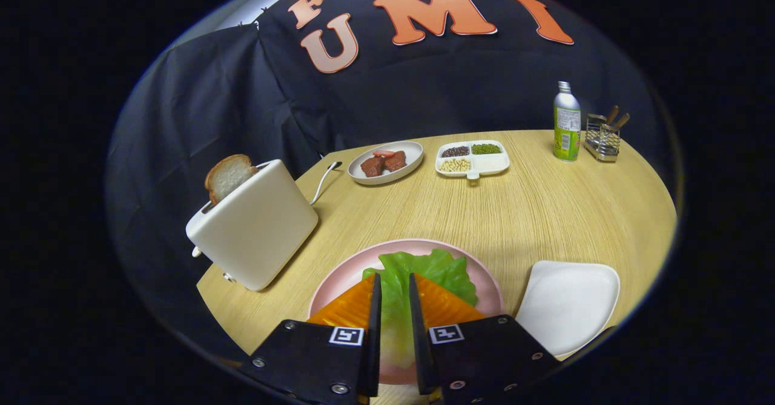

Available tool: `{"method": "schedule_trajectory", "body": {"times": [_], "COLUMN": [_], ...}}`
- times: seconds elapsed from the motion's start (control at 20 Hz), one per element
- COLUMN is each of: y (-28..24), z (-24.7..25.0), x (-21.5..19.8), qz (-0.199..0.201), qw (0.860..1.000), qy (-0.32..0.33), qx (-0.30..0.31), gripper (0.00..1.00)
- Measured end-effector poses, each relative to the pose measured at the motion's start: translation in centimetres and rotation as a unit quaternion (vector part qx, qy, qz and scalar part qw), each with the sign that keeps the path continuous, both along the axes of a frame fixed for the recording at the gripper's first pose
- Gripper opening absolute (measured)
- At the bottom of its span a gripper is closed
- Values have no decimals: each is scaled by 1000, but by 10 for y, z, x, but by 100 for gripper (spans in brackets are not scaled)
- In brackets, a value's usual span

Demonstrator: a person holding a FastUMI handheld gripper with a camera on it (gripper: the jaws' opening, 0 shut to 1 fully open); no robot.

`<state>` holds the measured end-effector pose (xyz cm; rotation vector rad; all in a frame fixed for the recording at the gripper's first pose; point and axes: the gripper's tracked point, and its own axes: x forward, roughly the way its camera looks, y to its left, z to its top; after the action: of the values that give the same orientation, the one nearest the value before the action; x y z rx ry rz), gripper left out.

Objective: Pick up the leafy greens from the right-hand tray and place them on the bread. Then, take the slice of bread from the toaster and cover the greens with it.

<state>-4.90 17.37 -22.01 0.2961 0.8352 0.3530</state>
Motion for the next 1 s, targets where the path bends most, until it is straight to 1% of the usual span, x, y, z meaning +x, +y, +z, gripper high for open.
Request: {"method": "schedule_trajectory", "body": {"times": [0.1,0.25,0.3,0.35,0.4,0.45,0.55,0.6,0.8,0.9,0.95,1.0], "y": [2,10,16,23,31,40,64,74,106,119,127,136], "z": [15,41,51,61,70,77,94,101,125,136,141,145], "x": [8,22,25,29,32,31,33,34,42,51,56,60], "qz": [1,12,17,22,27,32,47,54,73,73,74,75], "qw": [1000,999,999,999,999,999,998,997,996,996,996,996], "qy": [-9,-28,-33,-35,-33,-21,-6,-1,13,12,13,17], "qx": [-4,-20,-21,-18,-11,1,36,47,54,45,43,42], "gripper": [34,50,53,58,61,65,69,70,73,79,86,88]}}
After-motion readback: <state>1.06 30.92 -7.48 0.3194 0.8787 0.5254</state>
